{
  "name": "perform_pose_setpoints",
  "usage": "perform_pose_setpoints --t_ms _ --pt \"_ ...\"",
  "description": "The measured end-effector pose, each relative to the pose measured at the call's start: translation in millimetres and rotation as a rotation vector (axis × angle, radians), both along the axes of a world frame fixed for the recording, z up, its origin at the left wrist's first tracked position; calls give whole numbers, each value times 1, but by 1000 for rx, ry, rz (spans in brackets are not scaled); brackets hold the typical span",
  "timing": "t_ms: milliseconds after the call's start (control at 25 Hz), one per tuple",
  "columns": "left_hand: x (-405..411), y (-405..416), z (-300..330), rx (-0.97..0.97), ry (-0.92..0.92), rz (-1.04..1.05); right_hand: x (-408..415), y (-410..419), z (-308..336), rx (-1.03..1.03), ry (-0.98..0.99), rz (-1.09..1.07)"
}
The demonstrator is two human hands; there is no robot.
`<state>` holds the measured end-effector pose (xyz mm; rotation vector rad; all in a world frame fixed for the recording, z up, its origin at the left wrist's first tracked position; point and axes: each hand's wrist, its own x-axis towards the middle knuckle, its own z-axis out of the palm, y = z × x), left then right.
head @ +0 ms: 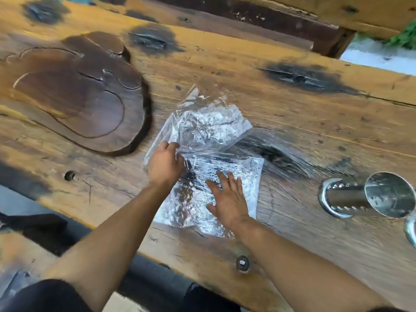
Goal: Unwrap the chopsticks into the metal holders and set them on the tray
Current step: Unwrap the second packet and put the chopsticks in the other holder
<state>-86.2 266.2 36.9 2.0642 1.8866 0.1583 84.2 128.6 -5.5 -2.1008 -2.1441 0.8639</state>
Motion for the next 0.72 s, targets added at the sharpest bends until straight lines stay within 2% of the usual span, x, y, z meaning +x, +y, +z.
perform_pose_setpoints --t_ms 200,440,600,720 --pt "55 68 -13 -57 104 -277 17 -23 -11 -27 -27 -41" --pt "111 99 -49 -51 242 -534 54 -82 -17 -17 -74 -100" --pt "127 90 -55 -71 258 -571 72 -120 -14 -7 -67 -186" --pt "124 58 -48 -70 229 -444 81 -148 -13 -2 -78 -223"
